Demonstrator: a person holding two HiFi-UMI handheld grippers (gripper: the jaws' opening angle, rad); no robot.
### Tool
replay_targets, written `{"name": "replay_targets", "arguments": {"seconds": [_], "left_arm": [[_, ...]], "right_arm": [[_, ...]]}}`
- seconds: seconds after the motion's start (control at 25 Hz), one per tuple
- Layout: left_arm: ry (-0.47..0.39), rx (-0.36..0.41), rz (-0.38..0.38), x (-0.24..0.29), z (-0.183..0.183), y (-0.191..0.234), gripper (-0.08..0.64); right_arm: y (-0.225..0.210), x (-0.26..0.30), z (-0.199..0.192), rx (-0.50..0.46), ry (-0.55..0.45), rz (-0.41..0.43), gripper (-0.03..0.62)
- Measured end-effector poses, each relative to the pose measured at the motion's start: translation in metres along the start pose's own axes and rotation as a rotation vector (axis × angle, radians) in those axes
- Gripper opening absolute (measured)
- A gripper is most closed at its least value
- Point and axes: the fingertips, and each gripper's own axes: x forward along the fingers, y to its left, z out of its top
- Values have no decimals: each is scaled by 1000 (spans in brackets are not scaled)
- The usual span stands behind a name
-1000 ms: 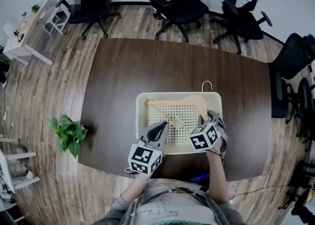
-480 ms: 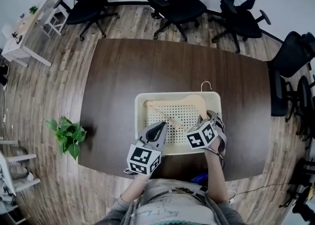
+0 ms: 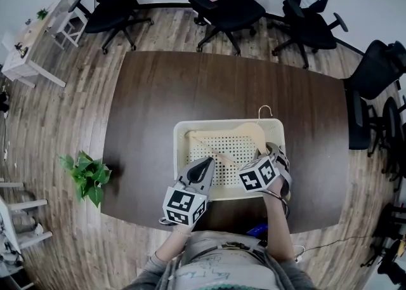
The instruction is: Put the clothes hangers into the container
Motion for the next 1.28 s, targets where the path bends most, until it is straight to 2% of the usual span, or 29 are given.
{"name": "replay_targets", "arguments": {"seconds": [0.24,0.52,0.92,1.28], "left_arm": [[0,6,2,-1,0,1,11],[0,4,1,-1,0,1,11],[2,9,2,0,-1,1,11],[6,20,-2,1,-1,0,11]], "right_arm": [[1,-4,2,5,-28,14,104],[4,-5,3,12,-30,23,170],[1,-9,3,46,-60,54,201],[-1,-22,8,191,-165,203,235]]}}
